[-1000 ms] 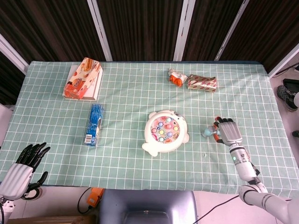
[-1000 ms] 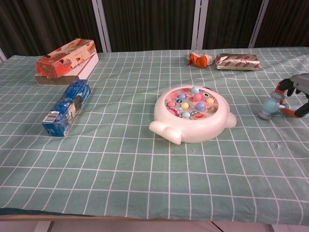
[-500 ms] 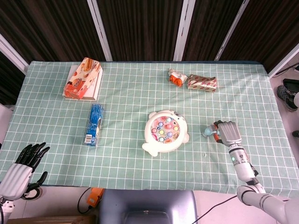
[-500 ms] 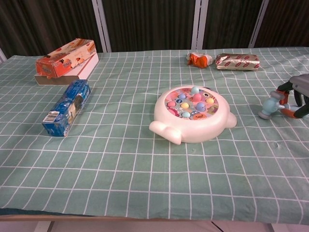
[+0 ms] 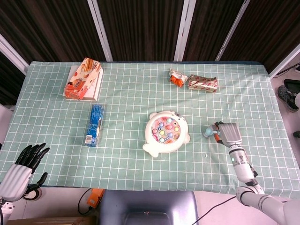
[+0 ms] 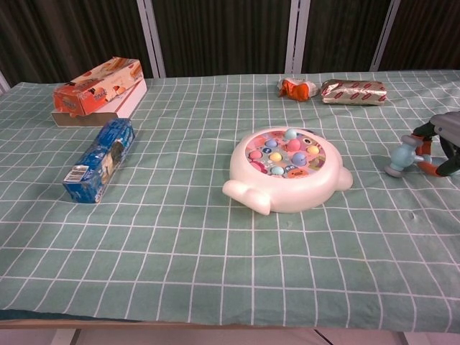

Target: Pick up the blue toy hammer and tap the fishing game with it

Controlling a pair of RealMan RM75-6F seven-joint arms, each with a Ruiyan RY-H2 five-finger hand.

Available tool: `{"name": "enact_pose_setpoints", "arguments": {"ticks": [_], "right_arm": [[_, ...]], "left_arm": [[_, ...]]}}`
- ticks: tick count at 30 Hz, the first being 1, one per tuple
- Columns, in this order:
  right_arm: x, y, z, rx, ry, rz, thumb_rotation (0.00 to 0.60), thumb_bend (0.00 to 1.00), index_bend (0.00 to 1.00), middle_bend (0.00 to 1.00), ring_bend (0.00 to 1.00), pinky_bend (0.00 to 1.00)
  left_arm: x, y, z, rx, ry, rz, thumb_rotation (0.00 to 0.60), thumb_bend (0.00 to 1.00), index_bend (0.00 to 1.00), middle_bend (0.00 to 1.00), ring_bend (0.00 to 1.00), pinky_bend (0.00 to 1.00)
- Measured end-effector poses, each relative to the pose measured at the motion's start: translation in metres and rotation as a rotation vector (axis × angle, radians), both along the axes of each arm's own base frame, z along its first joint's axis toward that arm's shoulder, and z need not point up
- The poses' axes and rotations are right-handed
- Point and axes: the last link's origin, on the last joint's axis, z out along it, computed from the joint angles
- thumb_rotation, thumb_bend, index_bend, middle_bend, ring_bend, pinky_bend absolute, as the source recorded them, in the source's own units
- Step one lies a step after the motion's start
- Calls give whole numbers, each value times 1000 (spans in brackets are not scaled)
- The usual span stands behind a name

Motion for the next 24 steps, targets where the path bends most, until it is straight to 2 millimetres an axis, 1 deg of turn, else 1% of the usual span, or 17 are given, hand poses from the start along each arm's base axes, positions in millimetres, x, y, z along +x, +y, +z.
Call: {"name": "enact_pose_setpoints", "arguments": {"ticks": [8,14,20,24], "right_arm": [[-1,-1,1,-19,-35,-19,600,572,922,617,712,759],[3,-5,11,-45,-81,-18,600,592,922,617,712,759],[17,-9,31,-86,-116,18,600,593,922,617,712,759],[34,-9,45,-103,-118,60,600,595,921,617,713,759]], "left_arm": [[0,0,1,1,-2,-1,600,411,0,0,0,0],[0,0,1,2,-4,-2,600,412,0,0,0,0],[0,0,1,-1,-5,-3,600,413,0,0,0,0],[0,0,0,-3,-6,-5,600,412,0,0,0,0]]}}
